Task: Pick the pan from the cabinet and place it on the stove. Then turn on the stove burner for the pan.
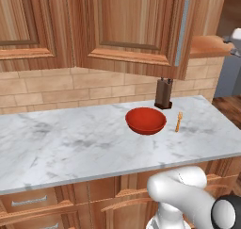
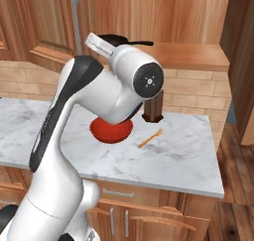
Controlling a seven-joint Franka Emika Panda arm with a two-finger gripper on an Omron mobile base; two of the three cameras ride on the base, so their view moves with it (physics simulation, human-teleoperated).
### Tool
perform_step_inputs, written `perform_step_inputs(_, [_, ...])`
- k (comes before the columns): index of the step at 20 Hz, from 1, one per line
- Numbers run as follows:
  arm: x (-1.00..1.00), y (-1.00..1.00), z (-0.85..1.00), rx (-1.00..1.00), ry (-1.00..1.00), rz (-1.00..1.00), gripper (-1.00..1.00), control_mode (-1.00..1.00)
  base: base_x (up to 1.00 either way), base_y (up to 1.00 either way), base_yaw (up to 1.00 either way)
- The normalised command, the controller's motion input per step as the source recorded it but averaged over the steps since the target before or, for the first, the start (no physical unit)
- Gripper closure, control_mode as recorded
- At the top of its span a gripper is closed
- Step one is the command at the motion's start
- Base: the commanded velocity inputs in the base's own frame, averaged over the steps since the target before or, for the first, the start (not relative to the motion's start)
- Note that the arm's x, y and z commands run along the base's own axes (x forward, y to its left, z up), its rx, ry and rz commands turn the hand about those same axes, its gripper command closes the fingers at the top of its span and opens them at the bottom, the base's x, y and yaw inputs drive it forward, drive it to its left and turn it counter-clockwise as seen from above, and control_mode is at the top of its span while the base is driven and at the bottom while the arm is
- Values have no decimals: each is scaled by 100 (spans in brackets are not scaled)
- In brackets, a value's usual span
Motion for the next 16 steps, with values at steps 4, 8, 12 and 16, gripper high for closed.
perform_step_inputs(4, [40,0,0,22,24,9,-100,-100,0,0,0])
perform_step_inputs(8, [30,0,0,20,23,8,-100,-100,0,0,0])
perform_step_inputs(12, [22,1,-3,20,21,6,-100,-100,0,0,0])
perform_step_inputs(16, [18,11,-8,18,20,3,-100,-100,0,0,0])
